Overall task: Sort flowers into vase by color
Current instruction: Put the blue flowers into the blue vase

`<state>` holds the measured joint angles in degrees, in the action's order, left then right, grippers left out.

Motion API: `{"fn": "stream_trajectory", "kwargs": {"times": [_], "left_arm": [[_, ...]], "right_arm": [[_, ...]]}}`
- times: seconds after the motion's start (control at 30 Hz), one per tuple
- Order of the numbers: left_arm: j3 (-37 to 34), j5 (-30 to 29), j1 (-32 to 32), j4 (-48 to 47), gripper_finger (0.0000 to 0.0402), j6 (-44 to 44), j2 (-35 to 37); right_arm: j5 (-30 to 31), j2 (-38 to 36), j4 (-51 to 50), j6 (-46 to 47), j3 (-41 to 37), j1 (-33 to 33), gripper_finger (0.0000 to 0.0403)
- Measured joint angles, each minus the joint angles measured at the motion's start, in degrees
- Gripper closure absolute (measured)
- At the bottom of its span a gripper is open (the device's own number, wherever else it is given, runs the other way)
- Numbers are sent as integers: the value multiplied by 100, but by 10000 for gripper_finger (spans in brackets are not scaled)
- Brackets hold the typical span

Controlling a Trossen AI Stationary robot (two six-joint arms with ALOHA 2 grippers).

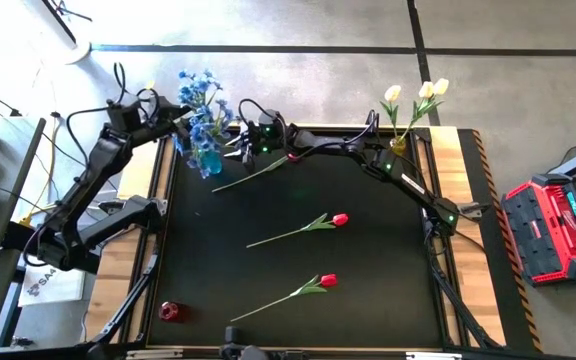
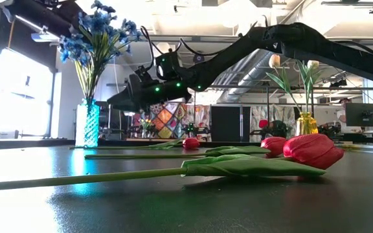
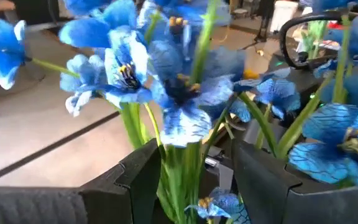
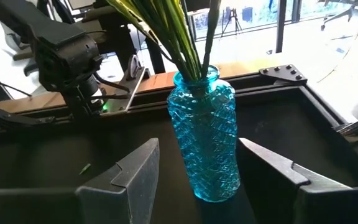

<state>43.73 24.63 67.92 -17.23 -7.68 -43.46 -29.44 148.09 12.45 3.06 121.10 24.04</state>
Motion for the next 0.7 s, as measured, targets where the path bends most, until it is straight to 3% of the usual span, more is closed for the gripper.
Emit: {"fn": "stream_trajectory", "kwargs": {"times": [0.13,0.7], "left_arm": [[275,-455,0,-515,219,-2,0],[601,-417,0,-1114,219,93,0]], "right_arm": [[-126,-29,-52,254,0,54,201],[-413,-166,-153,296,4,196,201]]}}
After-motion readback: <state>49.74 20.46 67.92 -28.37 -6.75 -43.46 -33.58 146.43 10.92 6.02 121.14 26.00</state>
